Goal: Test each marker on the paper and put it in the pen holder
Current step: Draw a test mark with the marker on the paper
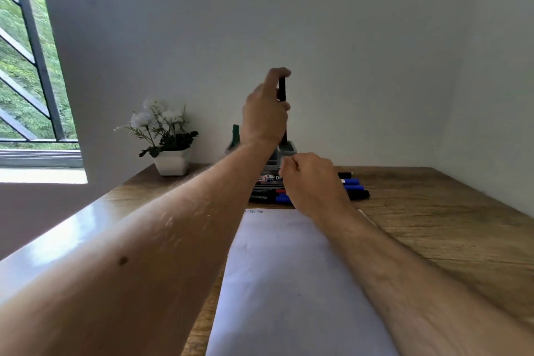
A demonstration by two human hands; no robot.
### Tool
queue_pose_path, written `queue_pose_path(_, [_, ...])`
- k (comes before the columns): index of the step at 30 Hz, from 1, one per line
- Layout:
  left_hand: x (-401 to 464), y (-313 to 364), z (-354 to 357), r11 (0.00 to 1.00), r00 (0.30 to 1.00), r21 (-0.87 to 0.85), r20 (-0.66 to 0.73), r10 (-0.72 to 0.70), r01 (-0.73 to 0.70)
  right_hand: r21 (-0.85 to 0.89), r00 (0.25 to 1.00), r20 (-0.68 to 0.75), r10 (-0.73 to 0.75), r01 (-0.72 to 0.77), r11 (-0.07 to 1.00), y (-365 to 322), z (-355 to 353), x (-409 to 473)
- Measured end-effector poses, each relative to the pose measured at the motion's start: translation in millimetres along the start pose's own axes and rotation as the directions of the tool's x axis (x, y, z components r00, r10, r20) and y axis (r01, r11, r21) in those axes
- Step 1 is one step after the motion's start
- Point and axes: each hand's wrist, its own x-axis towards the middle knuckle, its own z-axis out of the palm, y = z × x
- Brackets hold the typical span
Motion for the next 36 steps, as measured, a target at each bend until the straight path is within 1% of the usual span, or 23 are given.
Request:
queue_pose_path(3, [-0.9,-19.2,12.9,0.992,0.994,0.105,0.079,-0.079,0.071,-0.002,1.0,-0.004,0.004,-0.004,1.0,-3.2,-1.9,-1.1])
queue_pose_path(6, [0.6,-31.2,19.1,0.974,0.979,0.191,0.141,-0.15,0.122,-0.05,1.0,0.007,-0.008,0.008,0.999,-4.4,-2.2,-1.2])
queue_pose_path(9, [3.4,-36.7,24.3,0.942,0.963,0.319,0.203,-0.175,0.104,-0.058,1.0,0.015,-0.001,0.002,0.998,-4.3,-0.4,0.1])
queue_pose_path(15, [6.3,-32.9,23.5,0.905,0.957,0.416,0.217,-0.193,0.088,-0.046,0.999,-0.006,0.033,-0.034,0.998,-2.9,-3.4,3.0])
queue_pose_path(17, [5.4,-26.6,15.6,0.919,0.961,0.365,0.168,-0.22,0.146,-0.035,0.997,-0.03,0.066,-0.067,0.997,-1.5,-5.8,4.6])
queue_pose_path(20, [-7.9,-16.1,-2.5,0.93,0.936,0.142,0.056,-0.348,0.338,-0.02,0.991,-0.032,0.126,-0.127,0.992,-1.5,-8.2,7.1])
queue_pose_path(23, [-37.2,-8.3,-25.4,0.911,0.908,-0.014,0.086,-0.41,0.413,-0.039,0.987,-0.001,0.162,-0.162,0.986,-3.3,-13.4,6.4])
queue_pose_path(26, [-64.4,-8.8,-40.3,0.851,0.86,-0.136,0.151,-0.488,0.507,-0.151,0.985,0.061,0.159,-0.148,0.977,-3.4,-16.5,5.6])
queue_pose_path(28, [-75.1,-7.3,-49.5,0.811,0.83,-0.185,0.182,-0.527,0.555,-0.238,0.983,0.114,0.146,-0.116,0.964,-3.7,-17.5,1.7])
queue_pose_path(29, [-78.6,-7.3,-52.6,0.804,0.826,-0.195,0.187,-0.531,0.561,-0.271,0.98,0.139,0.143,-0.102,0.957,-3.5,-17.3,0.4])
queue_pose_path(32, [-89.0,-9.9,-57.2,0.813,0.836,-0.201,0.182,-0.518,0.547,-0.375,0.968,0.204,0.144,-0.058,0.925,0.1,-13.8,-0.1])
queue_pose_path(36, [-101.0,-18.0,-55.6,0.806,0.83,-0.209,0.212,-0.516,0.554,-0.453,0.964,0.23,0.13,-0.012,0.892,7.8,-6.0,3.7])
